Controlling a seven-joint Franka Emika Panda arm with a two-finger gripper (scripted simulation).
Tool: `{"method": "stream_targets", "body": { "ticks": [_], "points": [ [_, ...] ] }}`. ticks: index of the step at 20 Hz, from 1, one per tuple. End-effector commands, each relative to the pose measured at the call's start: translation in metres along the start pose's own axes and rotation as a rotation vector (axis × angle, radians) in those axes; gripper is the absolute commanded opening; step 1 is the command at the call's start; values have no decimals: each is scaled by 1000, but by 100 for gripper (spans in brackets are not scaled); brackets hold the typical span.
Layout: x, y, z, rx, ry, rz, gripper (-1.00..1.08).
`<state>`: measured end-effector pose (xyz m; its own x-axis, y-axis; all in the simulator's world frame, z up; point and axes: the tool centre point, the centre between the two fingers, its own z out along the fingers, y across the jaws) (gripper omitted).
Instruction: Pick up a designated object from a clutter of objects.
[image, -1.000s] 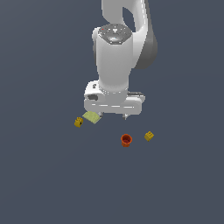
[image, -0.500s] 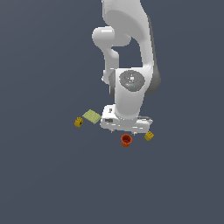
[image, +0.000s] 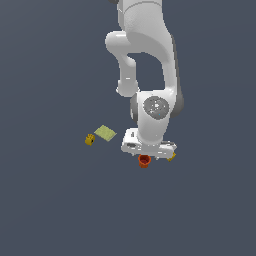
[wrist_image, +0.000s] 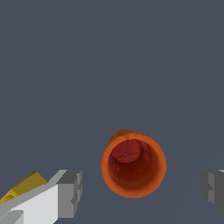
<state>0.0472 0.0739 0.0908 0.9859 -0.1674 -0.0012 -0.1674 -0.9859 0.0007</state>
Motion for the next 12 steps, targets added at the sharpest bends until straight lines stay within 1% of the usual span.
{"method": "stream_targets", "body": {
  "ticks": [1, 6, 12],
  "points": [
    [0, -1, 3, 1, 1, 3, 100],
    [0, -1, 7, 0, 0, 1, 100],
    [-1, -1, 34, 0, 1, 2, 100]
  ]
}}
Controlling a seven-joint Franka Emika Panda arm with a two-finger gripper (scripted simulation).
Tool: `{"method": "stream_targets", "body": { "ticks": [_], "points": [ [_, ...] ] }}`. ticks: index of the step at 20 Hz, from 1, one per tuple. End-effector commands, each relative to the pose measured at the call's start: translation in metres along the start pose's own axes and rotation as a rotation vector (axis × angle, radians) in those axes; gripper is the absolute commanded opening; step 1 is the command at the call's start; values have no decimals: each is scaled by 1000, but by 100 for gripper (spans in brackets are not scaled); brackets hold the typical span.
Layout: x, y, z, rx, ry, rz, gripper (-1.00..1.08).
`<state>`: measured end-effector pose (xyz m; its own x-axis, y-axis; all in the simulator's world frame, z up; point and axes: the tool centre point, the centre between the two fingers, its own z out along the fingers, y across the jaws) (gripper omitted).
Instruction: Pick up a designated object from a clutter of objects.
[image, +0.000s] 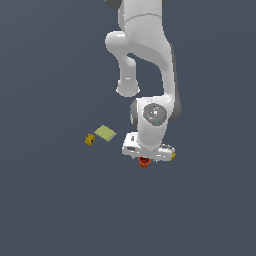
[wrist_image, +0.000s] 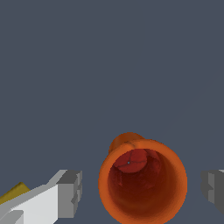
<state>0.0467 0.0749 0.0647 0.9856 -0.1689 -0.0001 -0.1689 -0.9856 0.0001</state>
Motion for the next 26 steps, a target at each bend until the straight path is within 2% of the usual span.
{"method": "stream_targets", "body": {
  "ticks": [1, 8, 9, 26],
  "points": [
    [-1, 0, 13, 0, 0, 0, 100],
    [0, 0, 27, 0, 0, 1, 100],
    [0, 0, 27, 0, 0, 1, -100],
    [-5, 0, 17, 0, 1, 1, -100]
  ]
}}
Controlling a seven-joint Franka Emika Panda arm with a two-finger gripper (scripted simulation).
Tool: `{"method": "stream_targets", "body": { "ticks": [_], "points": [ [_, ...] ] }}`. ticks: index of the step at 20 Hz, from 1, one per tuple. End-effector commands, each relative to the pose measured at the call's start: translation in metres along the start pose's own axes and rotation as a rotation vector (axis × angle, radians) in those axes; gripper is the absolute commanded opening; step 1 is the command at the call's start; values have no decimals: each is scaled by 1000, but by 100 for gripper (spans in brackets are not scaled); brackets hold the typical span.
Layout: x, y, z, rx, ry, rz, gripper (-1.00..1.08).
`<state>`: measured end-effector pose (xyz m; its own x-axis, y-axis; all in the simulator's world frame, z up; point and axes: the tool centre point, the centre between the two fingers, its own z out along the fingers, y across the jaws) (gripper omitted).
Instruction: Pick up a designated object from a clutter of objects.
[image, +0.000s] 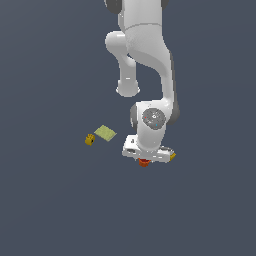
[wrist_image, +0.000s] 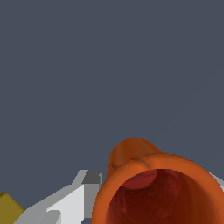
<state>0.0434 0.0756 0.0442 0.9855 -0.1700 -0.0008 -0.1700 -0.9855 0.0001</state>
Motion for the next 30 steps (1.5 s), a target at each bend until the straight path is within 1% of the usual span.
{"method": "stream_targets", "body": {
  "ticks": [1, 6, 11, 30],
  "points": [
    [-3, 0, -7, 0, 2, 0, -100],
    [-14, 1, -27, 0, 2, 0, -100],
    [-30, 2, -57, 0, 2, 0, -100],
    [-109, 7, -206, 0, 2, 0, -100]
  ]
}}
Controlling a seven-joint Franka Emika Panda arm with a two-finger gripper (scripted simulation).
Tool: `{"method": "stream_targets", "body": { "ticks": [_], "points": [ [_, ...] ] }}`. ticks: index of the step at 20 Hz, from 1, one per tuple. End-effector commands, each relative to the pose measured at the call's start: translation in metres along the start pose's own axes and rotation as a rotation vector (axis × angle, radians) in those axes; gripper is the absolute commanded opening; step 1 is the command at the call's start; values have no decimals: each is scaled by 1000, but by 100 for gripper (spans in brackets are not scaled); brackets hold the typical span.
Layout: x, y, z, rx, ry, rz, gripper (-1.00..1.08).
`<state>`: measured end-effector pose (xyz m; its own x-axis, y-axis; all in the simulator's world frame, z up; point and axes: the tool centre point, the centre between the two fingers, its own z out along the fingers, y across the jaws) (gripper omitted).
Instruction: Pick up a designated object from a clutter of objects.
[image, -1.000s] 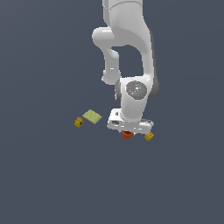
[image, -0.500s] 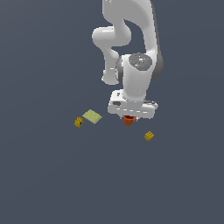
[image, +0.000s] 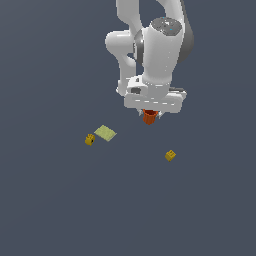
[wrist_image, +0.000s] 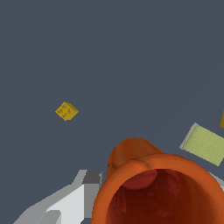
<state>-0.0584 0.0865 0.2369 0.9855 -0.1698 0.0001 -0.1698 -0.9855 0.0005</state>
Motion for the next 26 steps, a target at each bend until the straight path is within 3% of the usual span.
{"method": "stream_targets", "body": {
  "ticks": [1, 14, 26],
  "points": [
    [-11, 1, -22, 0, 1, 0, -100],
    [-59, 3, -120, 0, 0, 0, -100],
    [-72, 2, -153, 0, 0, 0, -100]
  ]
}}
